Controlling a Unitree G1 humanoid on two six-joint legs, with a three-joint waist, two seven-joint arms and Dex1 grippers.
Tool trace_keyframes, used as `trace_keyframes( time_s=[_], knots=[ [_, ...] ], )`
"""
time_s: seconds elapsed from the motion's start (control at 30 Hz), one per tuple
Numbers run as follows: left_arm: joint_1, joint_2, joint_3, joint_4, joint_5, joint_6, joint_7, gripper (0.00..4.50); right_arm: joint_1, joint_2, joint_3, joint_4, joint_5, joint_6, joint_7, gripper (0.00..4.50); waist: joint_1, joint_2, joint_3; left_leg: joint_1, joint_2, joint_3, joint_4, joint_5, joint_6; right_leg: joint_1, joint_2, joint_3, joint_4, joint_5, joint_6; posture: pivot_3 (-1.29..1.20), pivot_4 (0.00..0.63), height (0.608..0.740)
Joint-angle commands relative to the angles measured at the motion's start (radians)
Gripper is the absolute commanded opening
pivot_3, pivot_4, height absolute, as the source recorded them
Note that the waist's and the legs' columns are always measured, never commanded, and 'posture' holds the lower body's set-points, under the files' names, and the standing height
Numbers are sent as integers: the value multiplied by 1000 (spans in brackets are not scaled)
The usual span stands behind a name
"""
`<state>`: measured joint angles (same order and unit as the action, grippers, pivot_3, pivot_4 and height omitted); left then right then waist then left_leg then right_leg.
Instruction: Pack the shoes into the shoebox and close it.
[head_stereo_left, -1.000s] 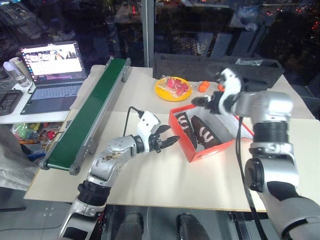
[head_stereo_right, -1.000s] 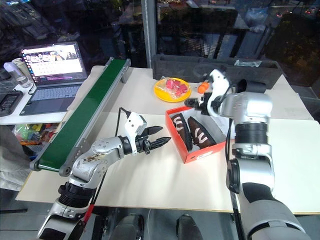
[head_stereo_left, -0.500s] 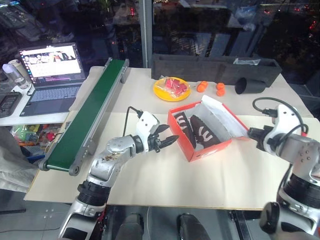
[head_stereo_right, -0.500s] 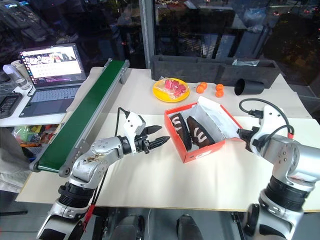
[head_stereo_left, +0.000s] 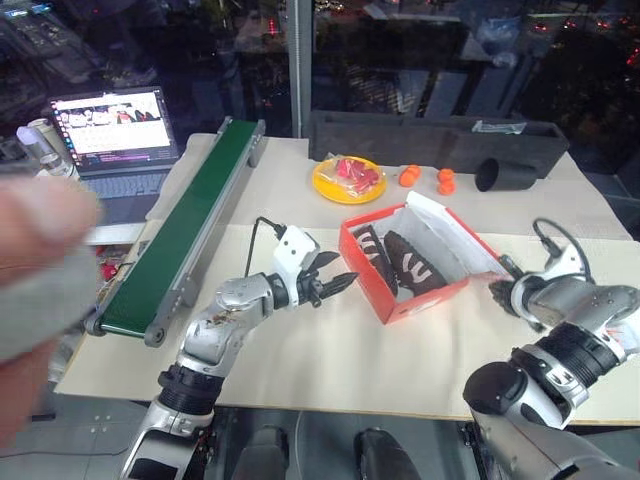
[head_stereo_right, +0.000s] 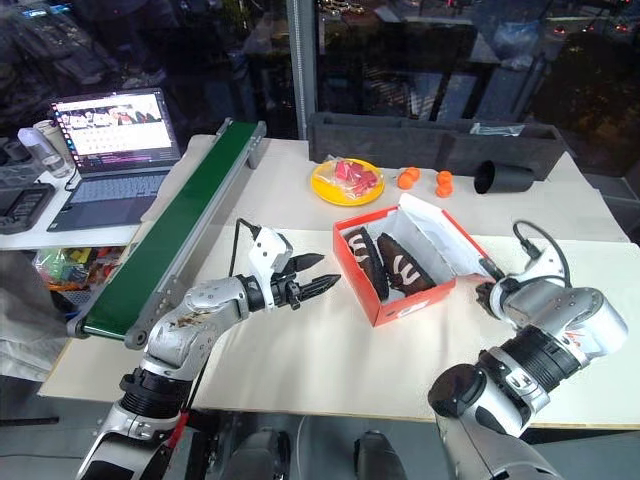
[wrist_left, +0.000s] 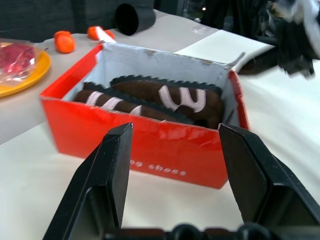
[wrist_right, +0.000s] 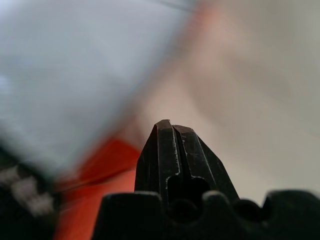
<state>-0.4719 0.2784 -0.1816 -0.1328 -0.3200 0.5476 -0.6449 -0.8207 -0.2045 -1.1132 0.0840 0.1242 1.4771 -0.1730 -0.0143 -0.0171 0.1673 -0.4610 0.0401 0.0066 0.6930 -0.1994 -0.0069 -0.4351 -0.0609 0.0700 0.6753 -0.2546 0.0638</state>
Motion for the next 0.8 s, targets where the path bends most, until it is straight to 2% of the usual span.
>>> trace_keyframes(
  time_s=[0.03,0.2,0.43,0.6,0.8],
  knots=[
    [-17,-5,8,-15,-5,-4,-1,2899,-33,-33,-55,73,3,-115,-65,40,-2,0,0,0,0,0,0,0,0,0,0,0,0,0,0,0,150,681],
    [-21,-4,13,-8,-3,-4,0,2899,-49,-62,-86,220,58,-204,-89,40,-10,0,0,0,0,0,0,0,0,0,0,0,1,0,0,0,150,681],
    [-41,-12,10,17,1,-14,-5,2899,-98,-218,-105,727,173,-548,-98,40,-28,0,0,1,0,0,1,0,0,2,0,0,0,0,0,0,150,681],
    [-53,-17,6,34,3,-21,-9,2899,-111,-329,-101,1013,273,-799,-114,40,-32,-1,0,5,0,-1,0,0,0,8,0,0,-4,0,1,0,150,681],
    [-71,-21,3,55,8,-31,-17,2899,-150,-350,-45,1157,374,-901,-80,40,-35,-3,1,6,-1,-1,1,0,1,13,1,0,-11,1,3,0,150,681]
  ],
)
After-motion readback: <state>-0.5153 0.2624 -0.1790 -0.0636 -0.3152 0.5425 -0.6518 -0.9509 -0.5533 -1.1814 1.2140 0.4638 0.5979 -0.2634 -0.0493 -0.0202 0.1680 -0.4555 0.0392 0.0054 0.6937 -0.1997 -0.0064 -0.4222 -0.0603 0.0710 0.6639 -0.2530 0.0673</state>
